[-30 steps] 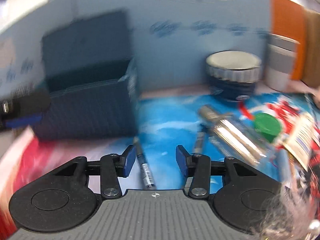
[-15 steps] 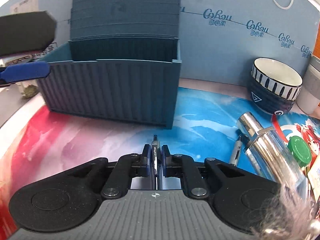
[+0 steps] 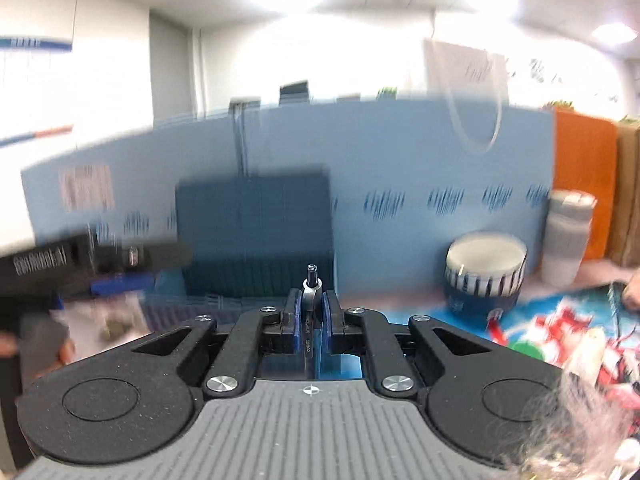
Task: Organize rigid objects
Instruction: 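Lift the black pen with the right gripper and carry it over the bin, then lower the black pen into the bin and open the right gripper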
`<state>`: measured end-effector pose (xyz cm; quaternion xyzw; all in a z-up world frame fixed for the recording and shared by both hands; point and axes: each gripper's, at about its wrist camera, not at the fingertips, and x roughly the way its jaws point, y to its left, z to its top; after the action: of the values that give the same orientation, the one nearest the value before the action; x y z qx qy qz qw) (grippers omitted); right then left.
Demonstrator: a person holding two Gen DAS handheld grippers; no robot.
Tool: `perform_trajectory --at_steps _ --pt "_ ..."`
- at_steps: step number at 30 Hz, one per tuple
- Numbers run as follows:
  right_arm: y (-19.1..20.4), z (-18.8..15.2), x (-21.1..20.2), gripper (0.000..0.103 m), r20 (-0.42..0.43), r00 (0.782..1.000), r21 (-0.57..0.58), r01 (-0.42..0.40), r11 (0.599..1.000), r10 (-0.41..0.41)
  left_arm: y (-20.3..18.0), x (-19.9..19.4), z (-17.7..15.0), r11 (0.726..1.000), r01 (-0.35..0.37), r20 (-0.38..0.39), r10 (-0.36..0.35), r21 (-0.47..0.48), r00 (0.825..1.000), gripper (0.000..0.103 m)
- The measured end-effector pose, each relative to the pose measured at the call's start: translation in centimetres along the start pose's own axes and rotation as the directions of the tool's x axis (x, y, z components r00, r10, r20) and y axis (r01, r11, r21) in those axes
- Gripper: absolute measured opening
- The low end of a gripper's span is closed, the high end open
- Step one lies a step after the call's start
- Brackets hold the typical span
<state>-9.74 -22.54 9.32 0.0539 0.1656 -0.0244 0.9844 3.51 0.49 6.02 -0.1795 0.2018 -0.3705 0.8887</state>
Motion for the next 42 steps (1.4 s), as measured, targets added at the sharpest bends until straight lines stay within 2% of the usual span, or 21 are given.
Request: perform_trajectory --at_steps 4,8,13,17,22,25,32,38,42 --pt "0.4 2.5 -0.9 0.01 0.126 0.991 0.026 0.05 0.998 -0.053 1.0 0.0 0.7 0.999 -0.029 0.0 0.029 -0.041 1.0 0.101" --pt "0.6 4.5 -0.4 0.01 0.192 0.98 0.085 0.031 0.996 -0.047 2.2 -0.1 1.3 0.995 -0.058 0.003 0.058 -0.082 0.998 0.101" --pt "1.0 5.1 2.8 0.01 0.193 0.981 0.169 -0.041 0.985 0.008 3.8 -0.3 1.9 0.989 -0.089 0.009 0.091 -0.122 0.996 0.101" --pt "2.6 4.5 6.2 0.01 0.15 0.988 0.184 -0.067 0.981 0.039 4.9 -0.4 2.4 0.982 -0.111 0.006 0.113 -0.155 0.994 0.101" --pt "5.5 3.7 9.4 0.01 0.138 0.989 0.028 0.04 0.999 -0.043 6.2 -0.5 2.8 0.973 -0.148 0.01 0.152 -0.176 0.988 0.101" --pt "6.5 3.1 11.2 0.01 0.107 0.992 -0.063 0.069 0.996 -0.062 7.1 -0.3 2.9 0.967 -0.151 0.002 0.155 -0.205 0.988 0.101" --pt "8.2 0.7 15.0 0.01 -0.002 0.998 -0.18 0.062 0.982 -0.063 7.5 0.1 2.8 0.964 -0.155 -0.014 0.156 -0.215 0.988 0.101" --pt "9.3 -0.3 16.4 0.01 -0.028 0.991 -0.329 0.111 0.938 -0.127 7.6 0.2 2.7 0.963 -0.16 -0.021 0.159 -0.217 0.987 0.101" --pt "9.9 -0.3 16.4 0.011 -0.049 0.993 -0.365 0.084 0.927 -0.109 7.5 0.3 2.7 0.964 -0.157 -0.024 0.155 -0.213 0.988 0.101"
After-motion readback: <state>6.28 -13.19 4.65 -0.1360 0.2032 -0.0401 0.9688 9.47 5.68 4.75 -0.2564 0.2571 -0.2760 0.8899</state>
